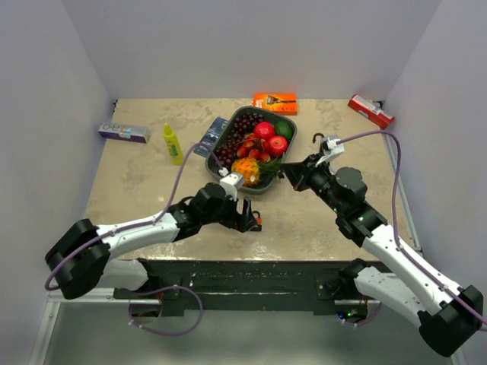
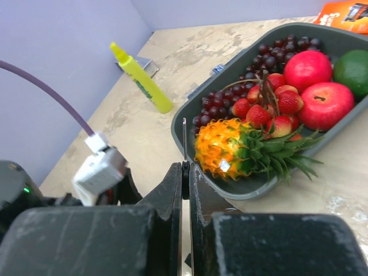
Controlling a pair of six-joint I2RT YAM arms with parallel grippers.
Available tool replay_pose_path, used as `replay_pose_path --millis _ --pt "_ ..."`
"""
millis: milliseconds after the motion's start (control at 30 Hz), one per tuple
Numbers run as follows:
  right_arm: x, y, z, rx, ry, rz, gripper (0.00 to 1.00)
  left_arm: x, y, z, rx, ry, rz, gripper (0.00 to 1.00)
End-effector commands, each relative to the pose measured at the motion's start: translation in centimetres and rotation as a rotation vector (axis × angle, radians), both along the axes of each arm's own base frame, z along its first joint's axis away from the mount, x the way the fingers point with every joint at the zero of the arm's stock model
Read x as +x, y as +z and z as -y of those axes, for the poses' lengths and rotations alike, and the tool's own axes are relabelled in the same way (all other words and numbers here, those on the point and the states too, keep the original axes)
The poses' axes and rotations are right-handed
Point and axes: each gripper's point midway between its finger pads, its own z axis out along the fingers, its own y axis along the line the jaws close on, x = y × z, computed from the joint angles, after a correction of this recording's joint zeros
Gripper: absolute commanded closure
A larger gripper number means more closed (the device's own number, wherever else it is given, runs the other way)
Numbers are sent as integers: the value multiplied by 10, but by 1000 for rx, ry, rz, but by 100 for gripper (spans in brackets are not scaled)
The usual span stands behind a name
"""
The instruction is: Unlock with the key
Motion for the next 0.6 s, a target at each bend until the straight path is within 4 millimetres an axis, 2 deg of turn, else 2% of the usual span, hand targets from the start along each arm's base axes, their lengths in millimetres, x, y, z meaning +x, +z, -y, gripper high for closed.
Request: replay_pose_path --millis 0,33,100,200,533,567 --pt "-2 -1 19 -34 -74 29 100 9 -6 17 66 99 -21 10" --pt "-3 -2 21 -40 -80 29 100 10 -18 19 107 107 -36 10" --pt "-2 -3 26 -64 -97 33 100 7 -21 28 142 95 -52 10" --pt "-2 -1 33 -85 -127 44 100 4 -45 34 229 105 -99 10" --pt "-10 17 51 -91 -182 99 100 5 -70 38 392 175 -119 8" --pt "-12 15 53 -103 -185 90 100 7 -67 43 396 171 -112 8"
